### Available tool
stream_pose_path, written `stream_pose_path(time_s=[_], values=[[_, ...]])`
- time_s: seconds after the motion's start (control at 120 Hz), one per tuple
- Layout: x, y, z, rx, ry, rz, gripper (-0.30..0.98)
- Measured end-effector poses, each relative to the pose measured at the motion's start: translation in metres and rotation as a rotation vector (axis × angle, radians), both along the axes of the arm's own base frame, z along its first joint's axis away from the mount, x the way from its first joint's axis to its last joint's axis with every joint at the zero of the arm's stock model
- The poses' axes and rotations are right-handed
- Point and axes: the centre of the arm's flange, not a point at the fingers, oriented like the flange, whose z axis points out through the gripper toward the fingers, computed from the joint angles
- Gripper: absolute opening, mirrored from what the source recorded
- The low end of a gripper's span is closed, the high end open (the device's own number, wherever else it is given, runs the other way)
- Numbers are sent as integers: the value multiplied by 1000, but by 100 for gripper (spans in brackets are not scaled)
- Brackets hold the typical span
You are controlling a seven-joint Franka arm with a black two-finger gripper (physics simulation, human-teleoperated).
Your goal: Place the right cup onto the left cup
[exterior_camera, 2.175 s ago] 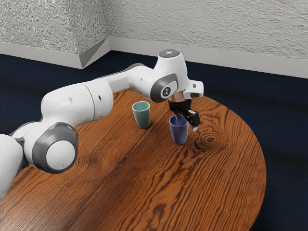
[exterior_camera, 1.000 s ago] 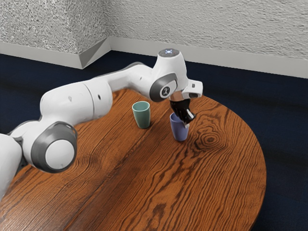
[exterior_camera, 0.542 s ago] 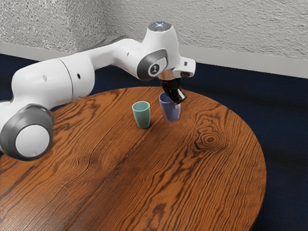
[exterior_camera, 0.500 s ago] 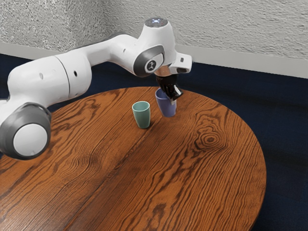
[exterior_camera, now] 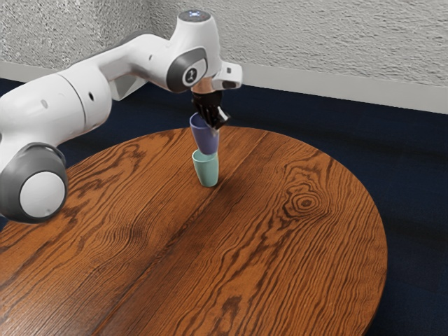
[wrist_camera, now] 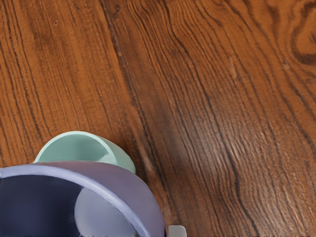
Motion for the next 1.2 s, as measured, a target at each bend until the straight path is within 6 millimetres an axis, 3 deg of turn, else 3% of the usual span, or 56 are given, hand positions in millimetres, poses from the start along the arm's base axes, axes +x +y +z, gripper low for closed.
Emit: stream_pose_path(time_s=[0.217, 0.392, 1.2], values=[[7, 33, -17, 2, 37, 18, -10], [16, 47, -21, -9, 28, 11, -10], [26, 48, -41, -8, 39, -71, -10]])
